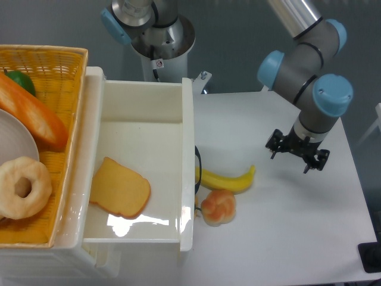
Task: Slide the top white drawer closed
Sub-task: 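Move the gripper down toward the front edge of the open drawer, then press the gripper against the drawer front and push it inward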
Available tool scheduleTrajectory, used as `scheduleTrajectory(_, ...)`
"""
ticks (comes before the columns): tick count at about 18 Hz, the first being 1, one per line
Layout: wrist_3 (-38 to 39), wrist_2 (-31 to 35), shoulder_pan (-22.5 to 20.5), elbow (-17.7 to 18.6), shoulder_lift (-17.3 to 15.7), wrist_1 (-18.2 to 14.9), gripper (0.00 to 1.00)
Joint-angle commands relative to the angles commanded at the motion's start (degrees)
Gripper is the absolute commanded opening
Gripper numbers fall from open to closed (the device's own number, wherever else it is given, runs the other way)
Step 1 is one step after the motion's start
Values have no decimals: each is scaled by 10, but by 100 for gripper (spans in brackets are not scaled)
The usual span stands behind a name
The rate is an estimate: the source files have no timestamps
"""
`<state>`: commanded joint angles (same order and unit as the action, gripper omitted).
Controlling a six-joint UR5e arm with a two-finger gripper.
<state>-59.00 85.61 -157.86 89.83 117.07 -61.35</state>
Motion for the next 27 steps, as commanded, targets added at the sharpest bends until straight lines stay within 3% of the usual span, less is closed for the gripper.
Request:
scheduleTrajectory(4, 102, -22, 23, -7, -5, 0, 97)
scheduleTrajectory(6, 149, -53, 24, -6, -13, -1, 74)
scheduleTrajectory(8, 173, -83, 24, -6, -20, -1, 44)
scheduleTrajectory(11, 175, -119, 23, -5, -27, -6, 19)
scheduleTrajectory(13, 180, -148, 24, -2, -33, -26, 2)
scheduleTrajectory(17, 189, -234, 20, -4, -48, -102, 0)
scheduleTrajectory(21, 183, -271, 25, -13, -59, -166, 0)
scheduleTrajectory(27, 177, -281, 38, -18, -60, -182, 0)
